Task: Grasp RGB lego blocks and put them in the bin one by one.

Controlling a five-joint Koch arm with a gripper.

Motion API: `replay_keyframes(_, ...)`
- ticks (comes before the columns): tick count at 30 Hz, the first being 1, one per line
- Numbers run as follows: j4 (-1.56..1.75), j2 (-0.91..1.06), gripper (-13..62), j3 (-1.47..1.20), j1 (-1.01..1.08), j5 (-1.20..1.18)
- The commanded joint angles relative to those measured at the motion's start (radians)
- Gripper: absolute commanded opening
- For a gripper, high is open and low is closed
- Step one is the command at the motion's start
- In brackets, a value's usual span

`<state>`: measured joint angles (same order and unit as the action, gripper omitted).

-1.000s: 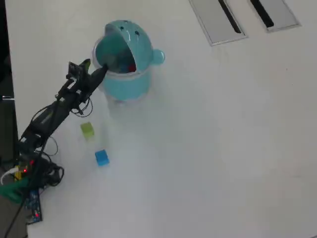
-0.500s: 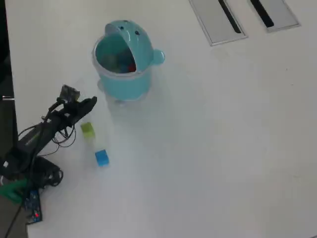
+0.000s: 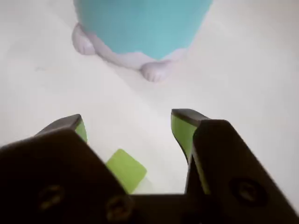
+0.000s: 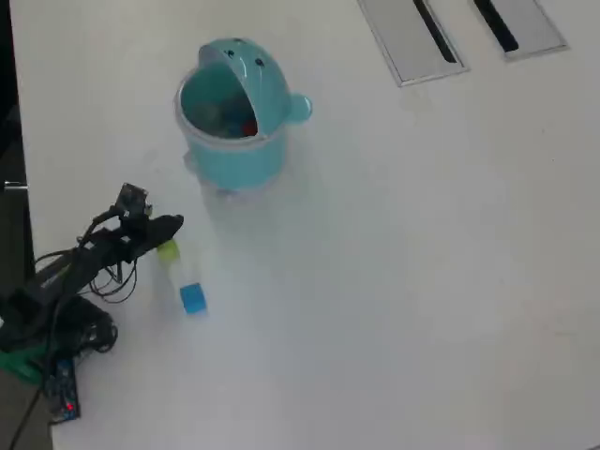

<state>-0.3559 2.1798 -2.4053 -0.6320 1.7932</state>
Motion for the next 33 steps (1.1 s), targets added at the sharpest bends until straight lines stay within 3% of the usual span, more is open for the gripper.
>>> replay_keyframes(1, -0.017, 0.026, 33.7, 0.049, 0.018, -0.008)
replay_keyframes(16, -0.124, -0.025, 33.7, -0.018, -0.061, -0.120)
replay_keyframes(33, -0.080, -0.195, 33.0, -0.005, -0.017, 0.029)
